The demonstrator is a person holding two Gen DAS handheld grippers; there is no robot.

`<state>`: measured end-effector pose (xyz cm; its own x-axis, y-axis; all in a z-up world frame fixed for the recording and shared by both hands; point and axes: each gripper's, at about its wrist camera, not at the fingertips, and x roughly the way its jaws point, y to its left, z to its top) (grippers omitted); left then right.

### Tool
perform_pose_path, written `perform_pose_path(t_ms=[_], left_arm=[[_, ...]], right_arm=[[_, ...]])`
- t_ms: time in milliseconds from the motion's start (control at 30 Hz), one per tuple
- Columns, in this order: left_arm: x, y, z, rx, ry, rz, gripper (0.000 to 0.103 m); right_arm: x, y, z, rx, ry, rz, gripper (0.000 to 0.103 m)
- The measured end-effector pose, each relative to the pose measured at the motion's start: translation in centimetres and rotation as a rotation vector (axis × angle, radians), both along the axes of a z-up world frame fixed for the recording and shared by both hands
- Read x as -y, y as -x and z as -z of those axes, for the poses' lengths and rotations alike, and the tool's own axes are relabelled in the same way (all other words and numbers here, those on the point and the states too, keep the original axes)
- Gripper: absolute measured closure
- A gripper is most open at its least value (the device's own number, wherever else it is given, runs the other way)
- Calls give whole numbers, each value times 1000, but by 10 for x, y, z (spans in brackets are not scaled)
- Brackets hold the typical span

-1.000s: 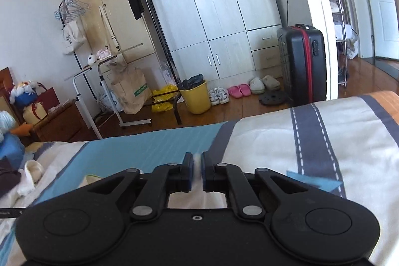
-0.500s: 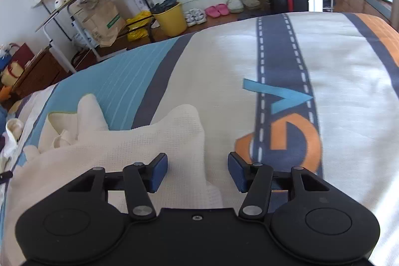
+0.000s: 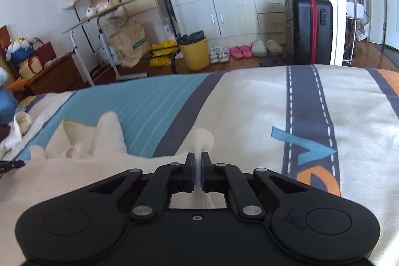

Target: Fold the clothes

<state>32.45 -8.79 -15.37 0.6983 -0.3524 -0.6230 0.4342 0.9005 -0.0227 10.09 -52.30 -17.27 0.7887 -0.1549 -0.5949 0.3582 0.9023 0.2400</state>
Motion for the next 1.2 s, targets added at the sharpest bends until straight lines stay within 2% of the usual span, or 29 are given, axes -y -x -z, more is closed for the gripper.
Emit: perform_pose_path(t_ms=[67,167,267,367,433,600,700,767,800,867,900,933,967,1000,1067,1100,1133,1200], left_arm=[[-11,4,-17,51,50,-40,99],[-37,5,-33,73,181,-107,99],[-43,1,-30,64,197,-139,99],[-41,-4,-22,46,200,-162,99],[-33,-7,-13,32,183,-161,98],[-6,-2,3,5,47,-116,96],[-5,12,-17,76,113,-57,96],[-5,18,-28,122,123,-40,94],[-5,18,-27,118,114,-42,93],[-5,12,-18,67,89,-63,93],[-6,7,-10,17,74,-87,93],[-7,2,-2,-46,55,-118,93],[-8,-3,5,-116,34,-151,93],[-11,-7,10,-178,22,-187,92],[-17,-4,9,-200,22,-232,89],[-18,1,5,-187,15,-244,85],[-18,7,-1,-169,6,-251,82],[-17,22,-15,-122,-5,-264,69]], right_arm=[[-2,0,-2,-2,22,3,98],[-5,2,-6,30,40,7,100],[-12,7,-15,93,67,7,100],[-18,7,-22,113,133,20,100],[-21,3,-20,90,175,40,100],[-23,-2,-11,28,225,85,100],[-29,3,-15,65,292,114,102],[-33,5,-24,95,332,108,102],[-31,4,-25,87,329,114,102],[-21,1,-20,36,296,153,101],[-16,2,-15,6,279,205,101],[-10,3,-11,-19,264,263,97],[-5,6,-9,-26,241,311,91],[-2,11,-12,-10,215,344,91],[-1,22,-27,58,171,362,91],[-5,27,-36,95,156,348,90],[-11,33,-44,121,152,324,86],[-25,44,-58,153,144,271,74]])
